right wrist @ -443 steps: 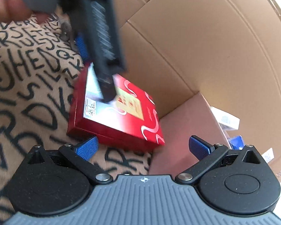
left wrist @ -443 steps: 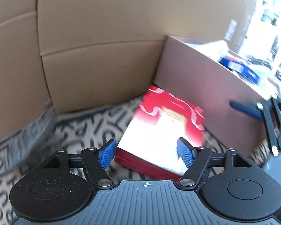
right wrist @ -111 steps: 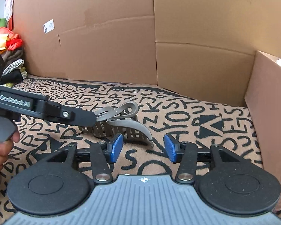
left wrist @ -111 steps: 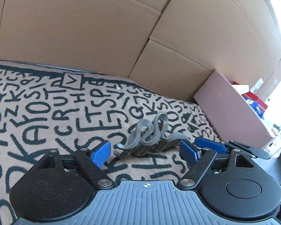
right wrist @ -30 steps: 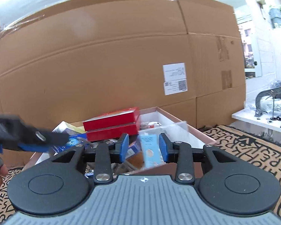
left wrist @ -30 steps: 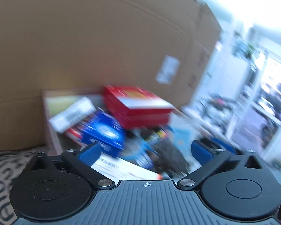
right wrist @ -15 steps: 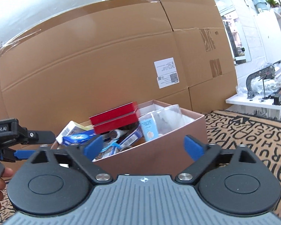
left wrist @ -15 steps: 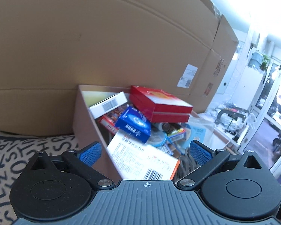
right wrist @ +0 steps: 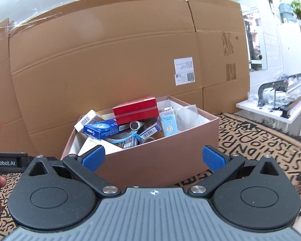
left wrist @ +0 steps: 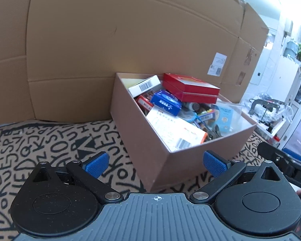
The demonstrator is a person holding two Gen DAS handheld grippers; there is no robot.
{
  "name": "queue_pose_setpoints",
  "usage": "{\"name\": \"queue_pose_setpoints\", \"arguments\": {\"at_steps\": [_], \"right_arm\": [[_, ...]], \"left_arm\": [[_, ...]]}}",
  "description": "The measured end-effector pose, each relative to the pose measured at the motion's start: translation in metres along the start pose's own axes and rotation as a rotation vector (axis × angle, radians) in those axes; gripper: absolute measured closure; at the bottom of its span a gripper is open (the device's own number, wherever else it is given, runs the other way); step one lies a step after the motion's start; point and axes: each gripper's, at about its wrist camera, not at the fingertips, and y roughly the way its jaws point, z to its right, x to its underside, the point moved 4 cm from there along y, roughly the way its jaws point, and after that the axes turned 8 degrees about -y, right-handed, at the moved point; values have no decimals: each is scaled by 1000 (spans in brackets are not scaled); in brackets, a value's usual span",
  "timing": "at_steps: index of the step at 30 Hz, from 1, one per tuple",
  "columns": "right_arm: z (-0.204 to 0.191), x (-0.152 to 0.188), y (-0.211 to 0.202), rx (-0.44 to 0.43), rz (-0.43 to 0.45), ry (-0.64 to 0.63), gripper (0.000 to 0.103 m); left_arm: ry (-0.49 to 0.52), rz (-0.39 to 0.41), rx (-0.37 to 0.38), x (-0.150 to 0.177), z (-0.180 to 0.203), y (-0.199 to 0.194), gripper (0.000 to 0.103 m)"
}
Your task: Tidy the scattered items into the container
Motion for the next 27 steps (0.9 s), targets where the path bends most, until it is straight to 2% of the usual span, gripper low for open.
{"name": "queue_pose_setpoints", "arguments": {"at_steps": [5,9,18,27], "right_arm": [[-3,0,-28,-13,-11,26,0],[-2,6,-39,11,-46,47,0],[-2,15,-47,68,-101,20,0],[-3,18,-39,72,-150,-2,0]], "left_arm": [[29,-9,-14,10,12,-18,0],[57,-19,-28,20,19,-25,0],[92,-52,-20,31,30,-28,0],[77,-79,-28,31,26,-21,0]]}}
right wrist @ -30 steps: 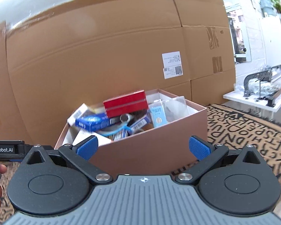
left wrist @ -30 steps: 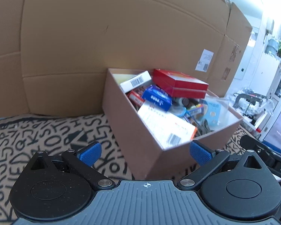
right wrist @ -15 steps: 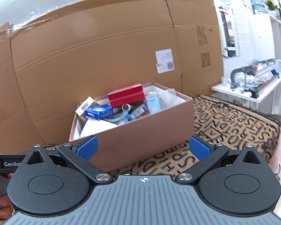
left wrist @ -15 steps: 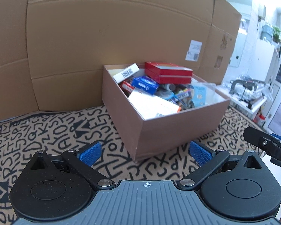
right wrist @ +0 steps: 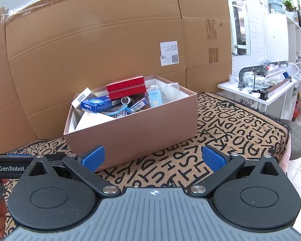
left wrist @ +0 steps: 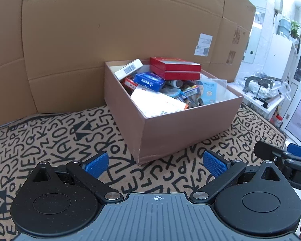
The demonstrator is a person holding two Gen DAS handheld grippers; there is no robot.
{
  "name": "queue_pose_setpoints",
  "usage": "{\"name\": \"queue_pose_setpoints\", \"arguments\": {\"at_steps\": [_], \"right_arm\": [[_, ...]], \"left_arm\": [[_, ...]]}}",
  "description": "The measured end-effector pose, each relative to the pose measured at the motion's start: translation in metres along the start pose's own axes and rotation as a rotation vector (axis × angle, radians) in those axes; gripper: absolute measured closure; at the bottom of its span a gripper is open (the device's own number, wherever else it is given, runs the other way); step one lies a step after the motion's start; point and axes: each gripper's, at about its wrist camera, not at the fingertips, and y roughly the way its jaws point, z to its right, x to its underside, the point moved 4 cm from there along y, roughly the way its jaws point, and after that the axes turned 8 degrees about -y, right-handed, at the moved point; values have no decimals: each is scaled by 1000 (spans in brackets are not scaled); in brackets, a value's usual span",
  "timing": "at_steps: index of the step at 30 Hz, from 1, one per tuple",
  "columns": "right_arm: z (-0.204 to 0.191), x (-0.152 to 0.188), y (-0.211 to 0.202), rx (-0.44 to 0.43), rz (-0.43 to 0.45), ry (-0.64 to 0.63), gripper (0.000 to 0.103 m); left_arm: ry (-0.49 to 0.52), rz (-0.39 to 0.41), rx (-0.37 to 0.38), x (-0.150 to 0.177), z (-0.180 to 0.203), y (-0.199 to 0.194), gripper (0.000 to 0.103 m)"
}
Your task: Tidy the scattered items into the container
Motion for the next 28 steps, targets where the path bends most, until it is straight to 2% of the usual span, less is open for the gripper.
{"name": "queue_pose_setpoints", "arguments": {"at_steps": [11,16,28], "right_arm": [[-6,0,5,-8,-20,-35,0],[-8,0,9,-12,-29,-38,0],[-9,0,12,-13,-38,-41,0]], "left_arm": [[-1,-21,19,1,-4,7,0],[28,39,0,2,-3,3,0],[30,26,3,1,-4,5,0]]}}
